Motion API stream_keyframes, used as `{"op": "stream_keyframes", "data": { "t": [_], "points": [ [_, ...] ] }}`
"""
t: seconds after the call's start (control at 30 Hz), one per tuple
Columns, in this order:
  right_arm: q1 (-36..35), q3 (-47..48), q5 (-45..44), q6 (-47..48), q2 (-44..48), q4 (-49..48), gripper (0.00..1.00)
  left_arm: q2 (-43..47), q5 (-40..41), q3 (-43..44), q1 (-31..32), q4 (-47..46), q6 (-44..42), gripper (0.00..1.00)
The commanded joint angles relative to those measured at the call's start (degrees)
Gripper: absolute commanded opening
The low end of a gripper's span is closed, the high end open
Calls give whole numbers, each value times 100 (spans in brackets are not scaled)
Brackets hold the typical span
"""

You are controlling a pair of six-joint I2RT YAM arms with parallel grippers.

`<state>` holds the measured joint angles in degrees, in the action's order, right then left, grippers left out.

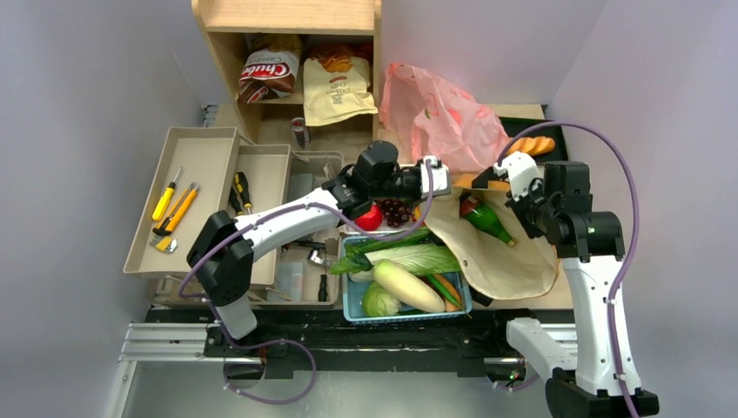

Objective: Untie the knot of the grocery bags and take out the mixed food
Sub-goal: Adjust the takeout bag at the center of the board.

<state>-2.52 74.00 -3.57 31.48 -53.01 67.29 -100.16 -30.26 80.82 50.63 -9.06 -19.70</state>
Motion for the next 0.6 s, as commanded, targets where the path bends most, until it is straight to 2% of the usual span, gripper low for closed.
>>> {"op": "stream_keyframes", "data": {
  "t": [0.0, 0.07, 0.13, 0.37, 0.47, 0.57],
  "points": [
    [24, 103, 920, -222, 378, 95, 0, 427, -427, -674, 482, -46, -1798, 0],
    [23, 10, 1082, -64, 471, 45, 0, 444, -276, -1000, 742, -300, -2327, 0],
    [24, -30, 1233, 213, 516, 80, 0, 381, -256, -1097, 897, -453, -2448, 0],
    [19, -352, 1275, 1325, 936, 227, 0, 232, -111, -1028, 984, -658, -2174, 0],
    [23, -387, 1143, 1509, 1100, 344, 0, 263, 27, -1065, 975, -808, -2182, 0],
    [24, -468, 1051, 1566, 1196, 206, 0, 313, 217, -1029, 975, -1006, -1805, 0]
  ]
}}
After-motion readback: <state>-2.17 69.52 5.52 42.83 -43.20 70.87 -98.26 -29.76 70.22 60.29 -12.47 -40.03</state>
